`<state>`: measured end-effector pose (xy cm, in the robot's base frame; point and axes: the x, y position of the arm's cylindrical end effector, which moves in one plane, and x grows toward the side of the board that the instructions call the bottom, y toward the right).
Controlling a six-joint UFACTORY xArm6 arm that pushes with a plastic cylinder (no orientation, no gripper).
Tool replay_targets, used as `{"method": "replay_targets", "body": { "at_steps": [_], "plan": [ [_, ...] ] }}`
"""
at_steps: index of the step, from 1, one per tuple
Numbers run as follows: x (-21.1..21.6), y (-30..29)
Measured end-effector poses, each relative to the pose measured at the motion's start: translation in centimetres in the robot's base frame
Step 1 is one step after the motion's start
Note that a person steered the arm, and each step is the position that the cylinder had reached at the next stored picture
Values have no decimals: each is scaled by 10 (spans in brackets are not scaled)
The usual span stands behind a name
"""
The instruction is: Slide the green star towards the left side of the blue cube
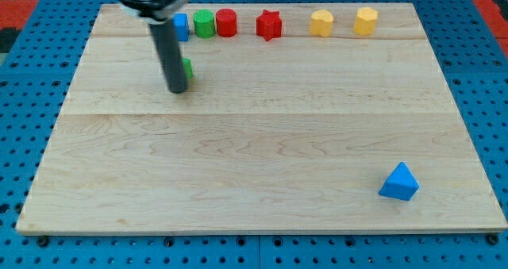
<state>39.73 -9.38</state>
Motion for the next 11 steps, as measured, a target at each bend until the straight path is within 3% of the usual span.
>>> {"method": "replay_targets", "body": {
  "at_steps": [1,2,6,8,10,11],
  "plan": [
    [-19,16],
    [-21,-47],
    [-77,-89],
    [-74,-118],
    [-99,-105],
    [-77,-85]
  ]
}}
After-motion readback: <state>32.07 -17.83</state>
